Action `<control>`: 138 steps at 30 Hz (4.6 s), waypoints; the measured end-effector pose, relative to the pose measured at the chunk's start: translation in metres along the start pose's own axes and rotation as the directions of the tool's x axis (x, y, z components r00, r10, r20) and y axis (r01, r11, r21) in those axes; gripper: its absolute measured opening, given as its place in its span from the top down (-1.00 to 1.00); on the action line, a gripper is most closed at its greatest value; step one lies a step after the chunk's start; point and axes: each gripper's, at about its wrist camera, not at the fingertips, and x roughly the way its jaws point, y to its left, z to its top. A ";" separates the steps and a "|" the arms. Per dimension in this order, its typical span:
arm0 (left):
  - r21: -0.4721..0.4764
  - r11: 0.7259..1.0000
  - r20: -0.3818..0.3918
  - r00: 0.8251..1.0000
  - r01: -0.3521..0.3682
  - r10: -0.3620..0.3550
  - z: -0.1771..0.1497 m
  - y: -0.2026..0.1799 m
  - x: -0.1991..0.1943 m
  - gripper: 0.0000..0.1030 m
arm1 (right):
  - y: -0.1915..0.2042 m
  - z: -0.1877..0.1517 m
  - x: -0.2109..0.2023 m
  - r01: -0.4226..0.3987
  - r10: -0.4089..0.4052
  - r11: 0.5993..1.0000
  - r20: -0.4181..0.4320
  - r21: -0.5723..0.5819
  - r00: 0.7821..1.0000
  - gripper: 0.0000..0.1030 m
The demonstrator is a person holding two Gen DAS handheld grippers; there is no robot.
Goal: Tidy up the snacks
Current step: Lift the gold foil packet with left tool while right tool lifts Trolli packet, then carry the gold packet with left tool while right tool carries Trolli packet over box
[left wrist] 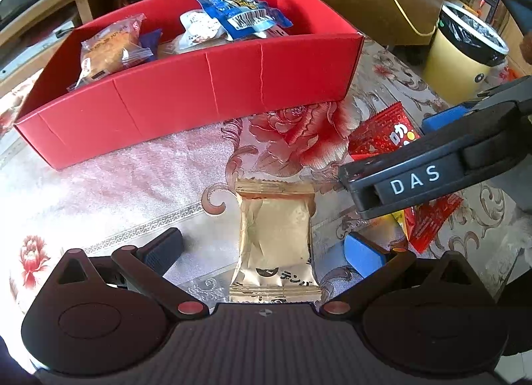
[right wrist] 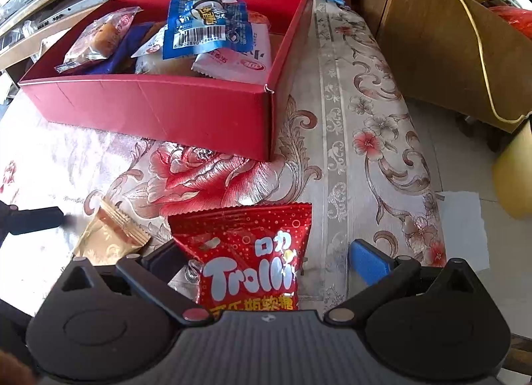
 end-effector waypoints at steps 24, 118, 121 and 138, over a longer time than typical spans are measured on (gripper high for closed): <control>-0.014 1.000 -0.005 1.000 -0.009 0.009 0.005 0.001 -0.001 -0.95 | -0.010 -0.032 -0.030 0.005 -0.005 1.000 0.023 0.026 1.000 -0.19; -0.106 0.978 0.299 0.932 -0.180 0.204 0.098 0.049 -0.080 0.12 | 0.026 0.079 -0.094 -0.086 0.077 0.996 0.348 0.011 0.935 -0.06; -0.106 0.977 0.306 0.929 -0.184 0.208 0.107 0.053 -0.079 0.12 | 0.025 0.088 -0.093 -0.082 0.071 0.997 0.357 0.014 0.931 -0.05; -0.132 0.974 0.297 0.930 -0.182 0.214 0.143 0.073 -0.053 0.12 | 0.021 0.137 -0.072 -0.069 0.052 0.997 0.361 0.034 0.931 -0.05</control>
